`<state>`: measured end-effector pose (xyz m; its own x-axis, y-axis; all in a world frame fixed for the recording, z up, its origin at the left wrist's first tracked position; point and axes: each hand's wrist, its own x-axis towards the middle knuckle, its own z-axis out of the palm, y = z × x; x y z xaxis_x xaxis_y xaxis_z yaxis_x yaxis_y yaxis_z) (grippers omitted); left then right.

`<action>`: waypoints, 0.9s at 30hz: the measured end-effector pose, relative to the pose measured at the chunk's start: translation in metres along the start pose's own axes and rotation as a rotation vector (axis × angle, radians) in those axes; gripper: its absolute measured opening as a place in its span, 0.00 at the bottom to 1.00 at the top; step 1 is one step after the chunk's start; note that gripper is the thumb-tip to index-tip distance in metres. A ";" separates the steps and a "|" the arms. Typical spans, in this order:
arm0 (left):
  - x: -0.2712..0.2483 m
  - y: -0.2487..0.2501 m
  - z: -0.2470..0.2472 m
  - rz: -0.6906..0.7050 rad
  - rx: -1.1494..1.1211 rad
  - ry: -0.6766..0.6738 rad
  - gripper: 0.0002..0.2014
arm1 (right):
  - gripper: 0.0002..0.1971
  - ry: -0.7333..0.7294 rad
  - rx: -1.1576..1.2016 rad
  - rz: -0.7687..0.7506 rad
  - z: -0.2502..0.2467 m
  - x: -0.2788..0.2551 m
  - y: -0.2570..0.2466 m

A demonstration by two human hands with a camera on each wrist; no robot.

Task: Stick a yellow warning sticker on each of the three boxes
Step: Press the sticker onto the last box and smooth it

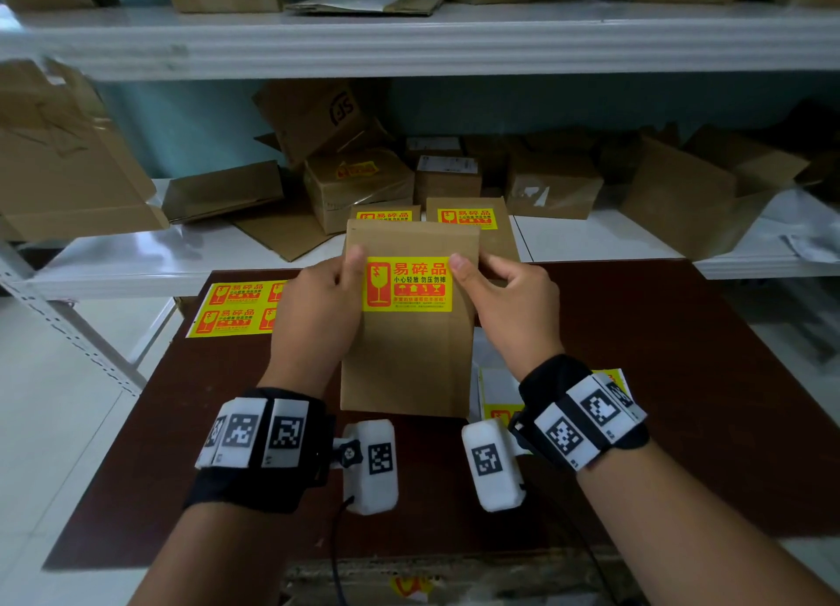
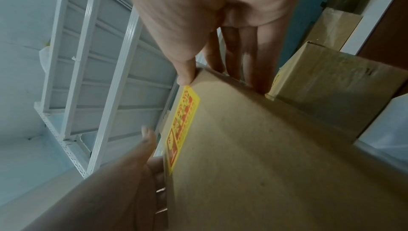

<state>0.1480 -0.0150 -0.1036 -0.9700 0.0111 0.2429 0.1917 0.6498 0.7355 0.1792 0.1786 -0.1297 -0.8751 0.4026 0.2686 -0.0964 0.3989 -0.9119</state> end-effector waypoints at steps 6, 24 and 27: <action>0.002 -0.008 0.008 0.078 0.100 -0.014 0.19 | 0.25 0.011 -0.032 0.003 0.000 0.001 0.001; -0.006 0.005 0.009 0.144 0.083 0.059 0.22 | 0.39 0.007 -0.294 -0.077 0.010 -0.004 -0.001; -0.005 0.003 0.008 0.167 0.100 0.056 0.17 | 0.41 -0.042 -0.276 -0.056 0.011 -0.001 0.004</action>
<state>0.1525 -0.0072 -0.1073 -0.9157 0.0843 0.3930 0.3303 0.7148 0.6164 0.1744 0.1710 -0.1369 -0.8914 0.3416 0.2978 -0.0175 0.6308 -0.7758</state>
